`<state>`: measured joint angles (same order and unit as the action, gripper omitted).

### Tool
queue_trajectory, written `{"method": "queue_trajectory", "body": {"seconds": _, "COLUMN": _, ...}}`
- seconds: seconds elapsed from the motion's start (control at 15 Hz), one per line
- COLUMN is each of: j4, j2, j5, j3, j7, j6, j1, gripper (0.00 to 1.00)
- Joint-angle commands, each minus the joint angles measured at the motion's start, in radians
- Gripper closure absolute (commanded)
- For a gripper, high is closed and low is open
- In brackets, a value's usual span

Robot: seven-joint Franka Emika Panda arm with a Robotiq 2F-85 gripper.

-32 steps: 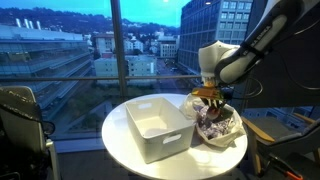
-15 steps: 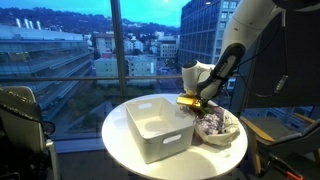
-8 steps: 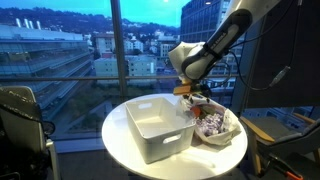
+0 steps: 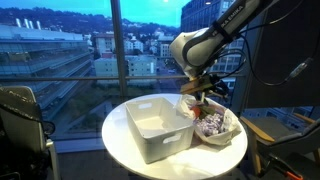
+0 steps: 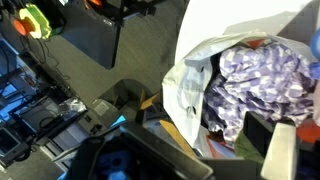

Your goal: Remove the objects from the storage container and put them in the plastic bag.

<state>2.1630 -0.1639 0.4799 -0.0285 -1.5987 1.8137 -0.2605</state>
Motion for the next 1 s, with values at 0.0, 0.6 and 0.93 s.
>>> {"method": "queue_trajectory", "body": {"seconds": 0.0, "j4": 0.111, "j2": 0.027, "j5": 0.013, "j3": 0.003, "j7": -0.065, "j6": 0.095, "j1": 0.068, "gripper": 0.0}}
{"method": "queue_trajectory", "body": {"seconds": 0.6, "j4": 0.178, "j2": -0.126, "j5": 0.04, "j3": 0.076, "j7": -0.107, "j6": 0.464, "j1": 0.158, "gripper": 0.0}}
{"method": "queue_trajectory", "body": {"seconds": 0.93, "j4": 0.159, "j2": -0.205, "j5": 0.034, "j3": 0.117, "j7": -0.098, "j6": 0.46, "j1": 0.143, "gripper": 0.0}}
